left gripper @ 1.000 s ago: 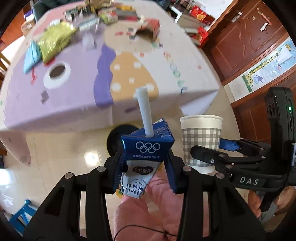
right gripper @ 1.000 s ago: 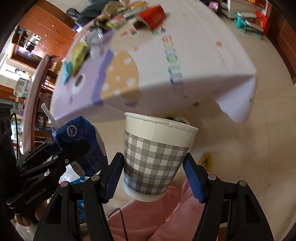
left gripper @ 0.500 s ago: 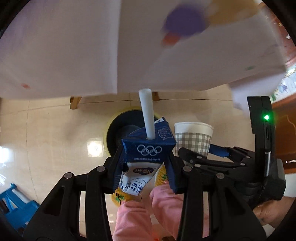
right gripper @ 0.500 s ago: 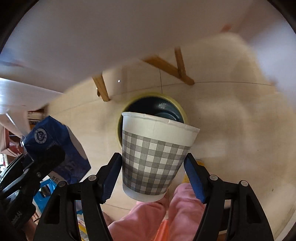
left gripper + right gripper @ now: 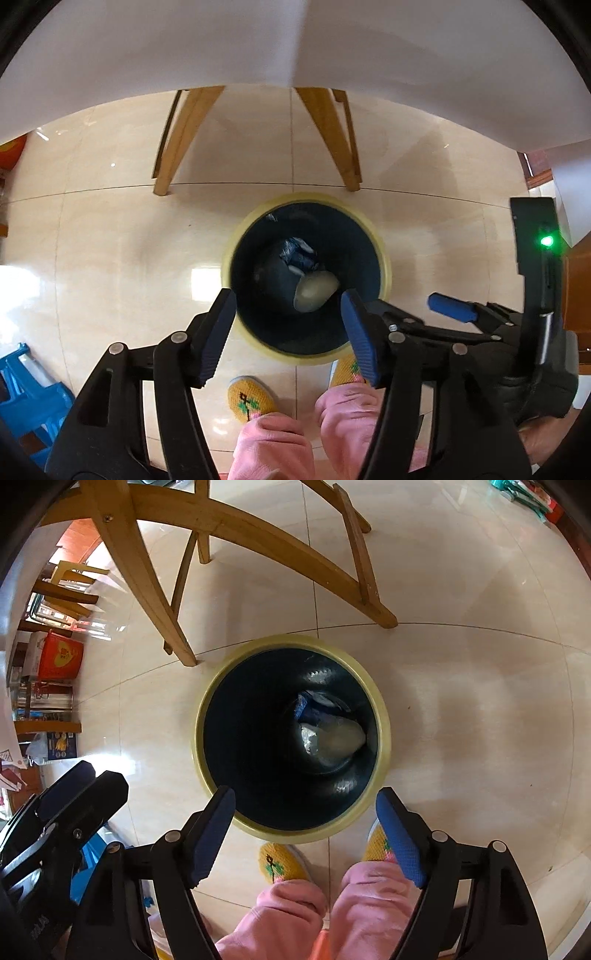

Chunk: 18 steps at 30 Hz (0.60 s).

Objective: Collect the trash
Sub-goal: 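Open the right gripper over the bin while the left releases the carton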

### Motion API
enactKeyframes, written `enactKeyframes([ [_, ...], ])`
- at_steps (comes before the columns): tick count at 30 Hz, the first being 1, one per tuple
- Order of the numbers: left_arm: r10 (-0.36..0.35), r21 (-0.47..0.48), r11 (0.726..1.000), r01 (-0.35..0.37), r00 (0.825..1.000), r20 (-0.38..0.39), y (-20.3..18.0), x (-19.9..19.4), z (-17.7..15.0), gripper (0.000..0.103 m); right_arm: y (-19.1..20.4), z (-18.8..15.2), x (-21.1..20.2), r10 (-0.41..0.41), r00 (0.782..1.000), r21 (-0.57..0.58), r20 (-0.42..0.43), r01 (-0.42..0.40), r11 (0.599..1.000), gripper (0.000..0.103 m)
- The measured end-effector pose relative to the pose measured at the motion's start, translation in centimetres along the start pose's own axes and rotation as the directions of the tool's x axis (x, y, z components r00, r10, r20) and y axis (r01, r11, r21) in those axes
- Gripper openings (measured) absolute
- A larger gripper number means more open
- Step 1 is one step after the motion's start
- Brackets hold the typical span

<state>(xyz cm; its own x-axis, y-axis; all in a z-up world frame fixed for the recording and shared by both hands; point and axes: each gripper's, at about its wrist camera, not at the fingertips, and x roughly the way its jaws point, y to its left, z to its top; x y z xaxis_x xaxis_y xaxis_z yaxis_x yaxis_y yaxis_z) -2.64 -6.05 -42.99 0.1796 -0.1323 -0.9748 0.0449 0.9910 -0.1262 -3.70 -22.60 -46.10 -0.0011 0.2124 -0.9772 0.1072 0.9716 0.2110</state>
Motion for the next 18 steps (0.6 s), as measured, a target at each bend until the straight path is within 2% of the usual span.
enactKeyframes([
  [7, 0.021, -0.011, 1.0, -0.021, 1.0, 0.005, 1.4, -4.4, 0.5, 0.057, 0.9, -0.4, -3.9, 0.013, 1.0, -0.016, 0.017, -0.013, 1.0, 0.08],
  [18, 0.011, -0.054, 0.998, -0.009, 1.0, 0.026, 2.2, -11.1, 0.3, 0.057, 1.0, -2.5, -10.2, 0.024, 1.0, -0.022, 0.016, -0.023, 0.999, 0.08],
])
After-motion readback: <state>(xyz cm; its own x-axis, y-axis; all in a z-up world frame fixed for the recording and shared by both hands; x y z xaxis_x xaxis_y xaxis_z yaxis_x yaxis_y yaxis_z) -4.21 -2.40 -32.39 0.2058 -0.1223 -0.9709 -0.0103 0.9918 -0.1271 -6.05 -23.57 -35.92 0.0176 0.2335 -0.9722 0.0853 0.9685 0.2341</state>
